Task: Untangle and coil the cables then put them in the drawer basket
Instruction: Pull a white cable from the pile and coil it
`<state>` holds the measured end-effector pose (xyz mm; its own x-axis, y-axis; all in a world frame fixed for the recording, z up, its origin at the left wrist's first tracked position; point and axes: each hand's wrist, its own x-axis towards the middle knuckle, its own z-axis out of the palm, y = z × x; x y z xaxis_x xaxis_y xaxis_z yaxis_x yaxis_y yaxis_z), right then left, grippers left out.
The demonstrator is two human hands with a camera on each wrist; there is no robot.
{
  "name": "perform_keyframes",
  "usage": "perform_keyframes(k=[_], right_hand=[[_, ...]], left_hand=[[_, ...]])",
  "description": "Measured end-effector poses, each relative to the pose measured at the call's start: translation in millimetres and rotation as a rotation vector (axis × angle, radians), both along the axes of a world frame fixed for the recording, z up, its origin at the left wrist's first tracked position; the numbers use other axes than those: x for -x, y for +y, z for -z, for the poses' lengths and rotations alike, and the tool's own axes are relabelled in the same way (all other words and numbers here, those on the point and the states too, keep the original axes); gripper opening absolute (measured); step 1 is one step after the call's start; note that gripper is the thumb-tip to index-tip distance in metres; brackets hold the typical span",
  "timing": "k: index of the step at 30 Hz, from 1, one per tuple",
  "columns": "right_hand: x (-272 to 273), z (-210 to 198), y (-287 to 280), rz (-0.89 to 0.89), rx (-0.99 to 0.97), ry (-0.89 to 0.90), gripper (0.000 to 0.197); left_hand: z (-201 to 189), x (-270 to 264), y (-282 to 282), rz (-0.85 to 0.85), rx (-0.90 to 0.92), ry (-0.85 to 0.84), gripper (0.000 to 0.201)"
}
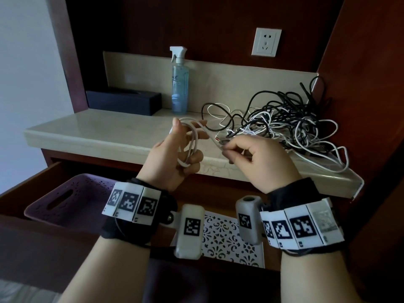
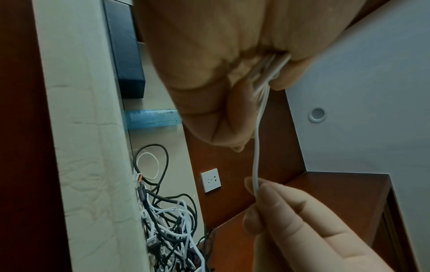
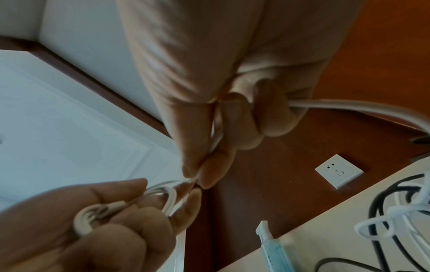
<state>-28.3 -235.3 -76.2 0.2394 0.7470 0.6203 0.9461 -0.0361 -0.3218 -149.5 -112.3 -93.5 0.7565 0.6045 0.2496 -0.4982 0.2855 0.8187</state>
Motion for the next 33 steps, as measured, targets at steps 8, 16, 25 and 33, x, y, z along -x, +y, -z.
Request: perform_keyframes(k=[8,16,25,33], right_hand=[[5.2,6.2,2.9,-0.024,0.082,0.031,0.005],[7.8,7.0,-1.7,0.016,0.18,0.071,0.011],[-0.1,7.8,-4.3,0.008,0.122,0.05,0.016],[20.6,3.1,9.2,-0.16,-0.06,-0.169,0.031]], left_hand=[[-0.4,9.1,-0.9,-0.007,-0.069,-0.027,0.046],[-0.1,15.0,7.7,-0.186,-0.121,0.015,0.05],[-5.9,26.3,15.9,-0.254,0.167,-0.195,0.043],[-5.7,19.8,2.0,-0.37,-0.103,0.009,0.035]])
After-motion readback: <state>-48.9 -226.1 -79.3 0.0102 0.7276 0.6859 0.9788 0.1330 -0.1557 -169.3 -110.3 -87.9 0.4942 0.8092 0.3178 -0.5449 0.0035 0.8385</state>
